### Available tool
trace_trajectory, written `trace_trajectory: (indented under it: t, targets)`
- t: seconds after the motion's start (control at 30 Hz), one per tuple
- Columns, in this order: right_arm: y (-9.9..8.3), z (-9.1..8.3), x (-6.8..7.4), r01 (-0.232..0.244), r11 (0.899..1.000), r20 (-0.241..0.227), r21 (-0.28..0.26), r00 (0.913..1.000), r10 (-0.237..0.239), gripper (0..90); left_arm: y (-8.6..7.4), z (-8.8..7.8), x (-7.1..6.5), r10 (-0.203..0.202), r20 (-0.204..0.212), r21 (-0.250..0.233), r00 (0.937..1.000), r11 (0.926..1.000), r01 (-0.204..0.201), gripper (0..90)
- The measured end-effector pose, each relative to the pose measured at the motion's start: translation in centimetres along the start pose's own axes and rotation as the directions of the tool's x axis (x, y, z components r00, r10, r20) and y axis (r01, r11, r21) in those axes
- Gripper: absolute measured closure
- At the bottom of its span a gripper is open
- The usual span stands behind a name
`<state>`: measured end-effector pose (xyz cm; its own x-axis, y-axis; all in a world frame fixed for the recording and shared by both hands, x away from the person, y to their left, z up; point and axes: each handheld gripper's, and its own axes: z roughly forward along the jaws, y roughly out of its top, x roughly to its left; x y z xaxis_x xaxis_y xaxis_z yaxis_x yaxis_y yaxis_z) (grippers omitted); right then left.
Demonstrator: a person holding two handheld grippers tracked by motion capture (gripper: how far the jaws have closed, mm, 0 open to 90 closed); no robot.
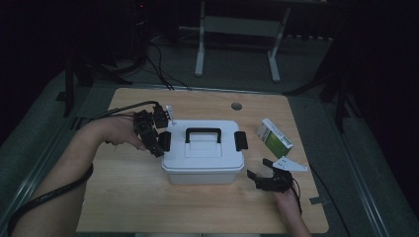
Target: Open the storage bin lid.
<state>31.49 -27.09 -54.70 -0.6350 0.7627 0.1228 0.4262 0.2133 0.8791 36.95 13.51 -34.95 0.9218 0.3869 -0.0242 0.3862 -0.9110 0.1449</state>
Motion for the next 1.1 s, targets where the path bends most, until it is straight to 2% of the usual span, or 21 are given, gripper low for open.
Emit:
trace_trajectory:
  t: [0.07,0.1,0.17,0.33,0.57,0.77,0.97,1.1]
  targets:
    - [0.0,0.0,0.0,0.001,1.000,0.000,0.002,1.0000,-0.001,13.5,0.6,0.1,0.1,0.015,-0.012,0.012,0.9998,0.9998,-0.015,29.3]
    - [0.0,0.0,0.0,0.002,1.000,-0.002,0.003,1.0000,-0.002,13.5,0.8,0.1,0.2,0.017,-0.003,0.014,0.9998,0.9997,-0.017,29.3]
    - [-0.1,0.1,0.0,0.005,1.000,-0.001,0.004,1.0000,-0.005,13.5,1.4,0.0,0.3,0.030,-0.027,0.026,0.9992,0.9992,-0.030,29.3]
    - [0.0,0.1,0.0,0.003,1.000,-0.005,0.003,1.0000,-0.003,13.5,3.0,-0.3,0.7,0.051,-0.024,0.021,0.9984,0.9985,-0.050,29.3]
    - [-0.1,0.1,0.1,0.007,1.000,-0.007,0.005,1.0000,-0.007,13.5,4.7,-0.3,1.1,0.088,-0.053,0.045,0.9947,0.9953,-0.085,29.3]
    - [0.0,0.1,0.0,0.007,1.000,-0.008,0.003,0.9999,-0.007,13.4,6.1,0.1,1.4,0.096,-0.051,0.053,0.9941,0.9942,-0.093,30.0]
    - [-0.1,0.0,0.0,0.003,1.000,-0.012,0.002,0.9999,-0.003,13.5,7.1,0.7,1.3,0.127,-0.058,0.065,0.9903,0.9903,-0.123,30.1]
    - [-0.1,0.0,0.0,0.002,1.000,-0.011,0.003,0.9999,-0.002,13.5,7.7,1.3,1.5,0.133,-0.050,0.092,0.9898,0.9874,-0.128,30.1]
